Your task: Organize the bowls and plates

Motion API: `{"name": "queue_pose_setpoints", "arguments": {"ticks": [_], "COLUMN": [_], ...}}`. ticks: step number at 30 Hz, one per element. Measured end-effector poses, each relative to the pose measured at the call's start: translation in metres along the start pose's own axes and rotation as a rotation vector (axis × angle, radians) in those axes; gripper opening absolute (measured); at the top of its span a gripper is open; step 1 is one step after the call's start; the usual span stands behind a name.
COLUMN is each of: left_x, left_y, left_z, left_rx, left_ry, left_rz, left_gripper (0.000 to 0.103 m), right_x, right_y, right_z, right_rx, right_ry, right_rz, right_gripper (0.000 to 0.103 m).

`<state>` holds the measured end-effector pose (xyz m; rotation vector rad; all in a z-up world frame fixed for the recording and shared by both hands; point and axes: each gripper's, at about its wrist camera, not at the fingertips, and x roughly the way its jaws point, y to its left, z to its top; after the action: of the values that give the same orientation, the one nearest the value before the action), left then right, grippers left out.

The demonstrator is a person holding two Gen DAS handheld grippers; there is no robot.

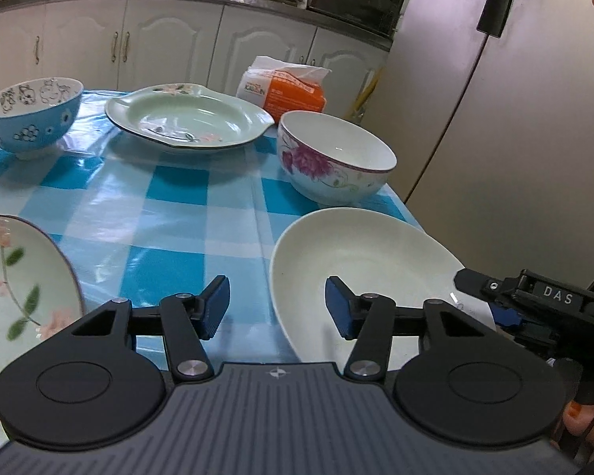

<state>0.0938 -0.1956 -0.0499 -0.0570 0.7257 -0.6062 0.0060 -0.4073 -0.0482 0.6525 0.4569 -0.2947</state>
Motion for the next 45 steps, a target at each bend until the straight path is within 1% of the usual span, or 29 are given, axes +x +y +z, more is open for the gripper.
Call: {"name": "queue_pose_setpoints", "arguments": {"ticks": [1,3,5,6,8,10,14,19,25,34,45], "left_x": [0.002,0.009,0.012,0.012,0.012,0.012,0.009,0.01,0.009,-0.001,-0.028], "left_y": [-0.001,-0.001,-0.003,-0.003,-0.003,-0.004,-0.006,-0.006,-0.002,0.004,0.008], "left_z": [-0.001,-0.001,-0.003,-0.004,-0.006,-0.006,-0.009,-0.008,-0.01,-0.013,-0.02], "left_rx": [-0.002,-0.002,-0.005,-0.009,-0.019,-0.019,-0.009,-0.011,-0.013,-0.026,-0.044], "left_ry": [0.002,0.011,0.023,0.027,0.023,0.023,0.006,-0.001,-0.006,-0.012,-0.024], "left_rz": [-0.005,-0.012,-0.02,-0.026,-0.031,-0.039,-0.019,-0.007,-0.002,-0.004,-0.009], "left_gripper": [0.062,0.06,0.057,0.055,0.045,0.037,0.033,0.03,0.026,0.025,0.025], "right_x": [0.001,0.004,0.006,0.008,0.01,0.01,0.01,0.01,0.011,0.008,-0.003], "right_y": [0.0,-0.001,0.001,0.003,0.006,0.006,0.006,0.016,0.017,0.022,0.035], "right_z": [0.0,-0.002,-0.003,-0.004,-0.005,-0.004,-0.005,-0.009,-0.01,-0.012,-0.022], "right_rx": [-0.002,0.0,-0.006,-0.013,-0.021,-0.033,-0.042,-0.109,-0.115,-0.144,-0.19], "right_ry": [0.004,0.015,0.024,0.028,0.032,0.028,0.021,0.008,0.01,0.0,-0.004], "right_rz": [0.011,0.038,0.057,0.059,0.059,0.052,0.039,0.002,-0.002,-0.01,0.003], "right_gripper": [0.045,0.042,0.04,0.037,0.035,0.034,0.031,0.03,0.03,0.023,0.022]}}
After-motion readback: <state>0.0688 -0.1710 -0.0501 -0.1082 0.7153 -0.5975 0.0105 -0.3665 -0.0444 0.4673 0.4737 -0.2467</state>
